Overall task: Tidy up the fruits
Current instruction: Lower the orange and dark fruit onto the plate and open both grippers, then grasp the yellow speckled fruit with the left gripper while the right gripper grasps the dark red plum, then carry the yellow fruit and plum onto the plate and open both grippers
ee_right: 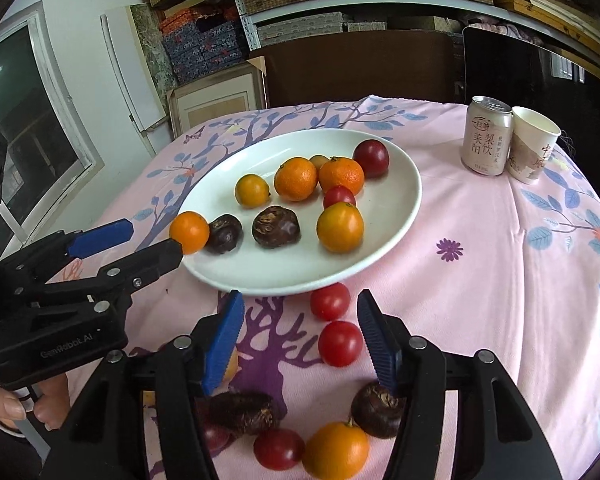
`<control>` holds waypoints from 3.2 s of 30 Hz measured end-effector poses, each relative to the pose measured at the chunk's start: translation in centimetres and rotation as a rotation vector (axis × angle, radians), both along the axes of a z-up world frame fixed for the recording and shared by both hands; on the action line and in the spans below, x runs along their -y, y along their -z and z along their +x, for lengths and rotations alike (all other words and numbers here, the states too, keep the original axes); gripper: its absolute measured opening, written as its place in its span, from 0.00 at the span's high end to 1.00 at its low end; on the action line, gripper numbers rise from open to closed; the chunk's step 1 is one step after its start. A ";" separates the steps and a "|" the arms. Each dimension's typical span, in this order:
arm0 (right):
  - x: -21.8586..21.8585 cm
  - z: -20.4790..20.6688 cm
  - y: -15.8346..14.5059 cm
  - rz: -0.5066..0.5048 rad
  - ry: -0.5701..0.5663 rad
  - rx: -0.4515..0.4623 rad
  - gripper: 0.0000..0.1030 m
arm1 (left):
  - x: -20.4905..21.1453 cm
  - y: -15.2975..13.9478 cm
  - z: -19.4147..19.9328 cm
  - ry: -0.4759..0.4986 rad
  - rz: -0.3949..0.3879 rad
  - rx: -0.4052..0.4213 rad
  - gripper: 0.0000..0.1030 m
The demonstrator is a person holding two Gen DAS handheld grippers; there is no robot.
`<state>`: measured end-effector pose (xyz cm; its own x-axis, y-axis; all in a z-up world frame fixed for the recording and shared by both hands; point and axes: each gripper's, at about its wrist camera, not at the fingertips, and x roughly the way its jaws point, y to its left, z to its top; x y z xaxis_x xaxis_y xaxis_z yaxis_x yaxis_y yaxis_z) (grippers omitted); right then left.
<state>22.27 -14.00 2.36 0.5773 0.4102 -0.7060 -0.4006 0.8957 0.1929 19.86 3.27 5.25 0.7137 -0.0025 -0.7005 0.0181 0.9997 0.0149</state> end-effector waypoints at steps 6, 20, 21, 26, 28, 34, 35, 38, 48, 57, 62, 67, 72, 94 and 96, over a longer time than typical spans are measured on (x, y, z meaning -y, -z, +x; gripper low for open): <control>1.5 -3.5 -0.6 0.002 0.007 0.021 0.38 | 1.3 -0.5 -3.3 0.024 0.010 0.021 0.28; 3.7 -8.7 1.0 -0.014 0.015 -0.006 0.33 | 0.1 1.7 -9.1 0.027 0.035 -0.026 0.20; 3.7 -8.9 1.3 -0.018 0.010 -0.010 0.33 | -0.2 2.0 -9.4 0.022 0.037 -0.034 0.20; 2.4 -10.0 2.0 -0.050 -0.034 -0.019 0.33 | -1.4 4.0 -10.0 0.018 0.047 -0.082 0.20; 1.8 -10.5 2.1 -0.062 -0.054 -0.019 0.33 | -1.6 4.6 -9.8 0.020 0.034 -0.100 0.20; 1.1 -11.1 2.5 -0.057 -0.068 -0.029 0.33 | -1.0 6.1 -8.8 0.066 0.001 -0.136 0.33; 1.0 -11.1 2.6 -0.057 -0.069 -0.032 0.33 | -0.9 6.4 -8.4 0.072 -0.002 -0.147 0.35; 0.8 -11.2 2.8 -0.062 -0.077 -0.041 0.33 | -0.7 7.4 -7.6 0.079 -0.021 -0.177 0.56; -2.4 -11.2 3.5 -0.122 -0.161 -0.053 0.33 | -2.1 5.4 -8.3 0.074 -0.085 -0.116 0.62; -6.0 -8.7 4.4 -0.187 -0.132 -0.064 0.36 | -2.9 5.0 -8.5 0.078 -0.113 -0.106 0.62; -7.0 -8.1 4.4 -0.197 -0.123 -0.064 0.49 | -3.0 5.3 -8.5 0.074 -0.119 -0.115 0.62; -7.5 -8.0 4.6 -0.252 -0.087 -0.043 0.62 | -3.0 5.2 -8.5 0.068 -0.106 -0.110 0.62; -6.7 -8.4 4.4 -0.215 -0.086 -0.058 0.63 | -2.9 5.5 -8.5 0.063 -0.097 -0.120 0.62; 0.6 -9.2 -1.6 -0.010 -0.067 0.061 0.63 | 0.3 1.6 -7.7 0.082 0.018 -0.081 0.62; 1.0 -8.4 -2.4 0.004 -0.058 0.076 0.63 | 0.7 1.0 -7.0 0.082 0.024 -0.077 0.62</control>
<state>13.90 -15.00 4.73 0.6042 0.4472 -0.6595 -0.4658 0.8697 0.1630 12.85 2.62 4.22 0.6559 -0.0413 -0.7537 0.1014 0.9943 0.0338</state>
